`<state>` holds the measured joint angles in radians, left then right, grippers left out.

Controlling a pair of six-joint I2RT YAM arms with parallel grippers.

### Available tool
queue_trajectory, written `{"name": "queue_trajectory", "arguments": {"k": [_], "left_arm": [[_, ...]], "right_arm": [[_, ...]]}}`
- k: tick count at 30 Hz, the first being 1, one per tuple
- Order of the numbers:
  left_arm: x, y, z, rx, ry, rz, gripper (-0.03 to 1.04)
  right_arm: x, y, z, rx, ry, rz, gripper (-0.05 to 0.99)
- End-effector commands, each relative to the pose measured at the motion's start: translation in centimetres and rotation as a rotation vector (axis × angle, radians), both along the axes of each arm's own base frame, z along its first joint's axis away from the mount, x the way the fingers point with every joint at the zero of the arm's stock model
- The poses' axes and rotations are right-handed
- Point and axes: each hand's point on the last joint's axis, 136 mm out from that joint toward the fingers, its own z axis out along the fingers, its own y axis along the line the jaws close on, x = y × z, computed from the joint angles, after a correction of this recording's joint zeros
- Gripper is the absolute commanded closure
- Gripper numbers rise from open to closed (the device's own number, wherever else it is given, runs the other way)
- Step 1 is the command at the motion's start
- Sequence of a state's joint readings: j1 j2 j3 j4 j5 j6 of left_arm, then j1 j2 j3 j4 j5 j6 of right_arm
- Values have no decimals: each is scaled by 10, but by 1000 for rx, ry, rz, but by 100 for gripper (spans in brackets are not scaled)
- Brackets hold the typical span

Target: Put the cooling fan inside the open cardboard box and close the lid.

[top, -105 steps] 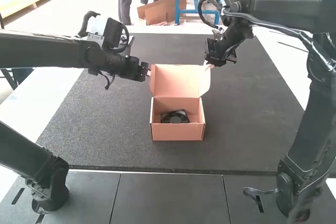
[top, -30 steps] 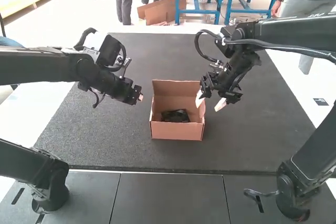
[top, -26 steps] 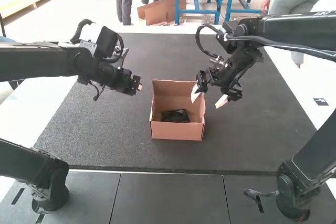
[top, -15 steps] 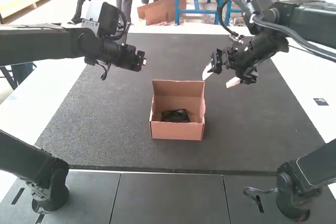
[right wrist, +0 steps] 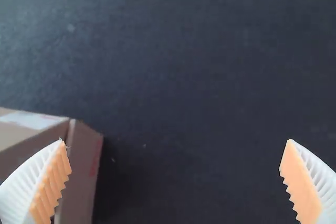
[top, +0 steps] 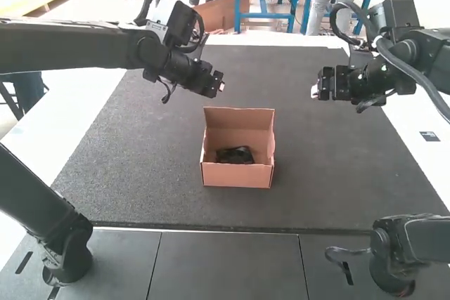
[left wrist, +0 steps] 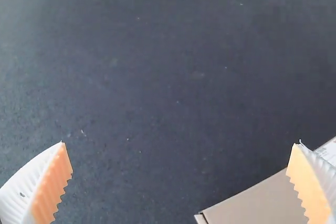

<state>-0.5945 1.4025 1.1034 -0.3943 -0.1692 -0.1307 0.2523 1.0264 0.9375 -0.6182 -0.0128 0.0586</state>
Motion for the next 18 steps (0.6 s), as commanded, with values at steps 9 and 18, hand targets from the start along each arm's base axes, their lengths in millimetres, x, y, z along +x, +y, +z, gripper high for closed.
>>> {"name": "queue_trajectory", "arguments": {"k": [9, 18], "left_arm": [[-50, -23, -45, 77, 155, -133, 4], [-92, -21, -88, 148, 264, -199, 4]], "right_arm": [[-3, -4, 35, 81, -6, -26, 2], [-17, 13, 34, 209, 76, -2, 2]]}}
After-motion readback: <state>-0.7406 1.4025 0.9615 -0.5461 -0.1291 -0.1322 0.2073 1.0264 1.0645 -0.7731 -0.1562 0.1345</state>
